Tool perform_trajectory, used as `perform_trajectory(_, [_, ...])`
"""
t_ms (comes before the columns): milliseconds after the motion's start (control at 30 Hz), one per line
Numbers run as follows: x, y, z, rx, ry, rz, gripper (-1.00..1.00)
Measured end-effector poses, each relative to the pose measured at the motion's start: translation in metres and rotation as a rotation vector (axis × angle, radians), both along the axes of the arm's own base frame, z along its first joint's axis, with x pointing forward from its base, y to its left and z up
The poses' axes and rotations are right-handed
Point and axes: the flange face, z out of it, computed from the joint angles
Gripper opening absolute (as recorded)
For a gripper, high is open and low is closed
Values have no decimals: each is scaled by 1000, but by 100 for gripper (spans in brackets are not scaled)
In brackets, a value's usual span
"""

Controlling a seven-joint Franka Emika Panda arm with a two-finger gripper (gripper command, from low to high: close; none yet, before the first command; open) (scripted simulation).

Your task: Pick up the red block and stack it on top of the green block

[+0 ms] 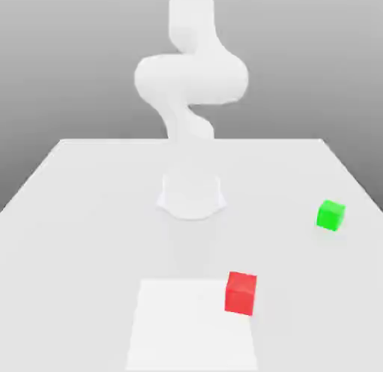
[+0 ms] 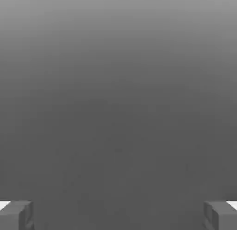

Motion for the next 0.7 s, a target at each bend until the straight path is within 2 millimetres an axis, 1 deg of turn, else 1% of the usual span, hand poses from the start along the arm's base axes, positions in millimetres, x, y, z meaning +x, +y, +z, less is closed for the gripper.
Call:
perform_trajectory(67, [21, 3, -38, -21, 56, 91, 0])
perform_trajectory(167, [45, 13, -96, -58, 134, 223, 0])
perform_trajectory(267, [60, 28, -155, -101, 209, 354, 0])
perform_trajectory(333, [65, 39, -195, -133, 257, 443, 0])
perform_trajectory(400, [66, 50, -234, -168, 304, 531, 0])
perform_trajectory(500, [61, 66, -290, -225, 371, 663, 0])
perform_trajectory(600, [48, 79, -342, -289, 435, 796, 0])
perform_trajectory(700, [30, 87, -389, -359, 496, 926, 0])
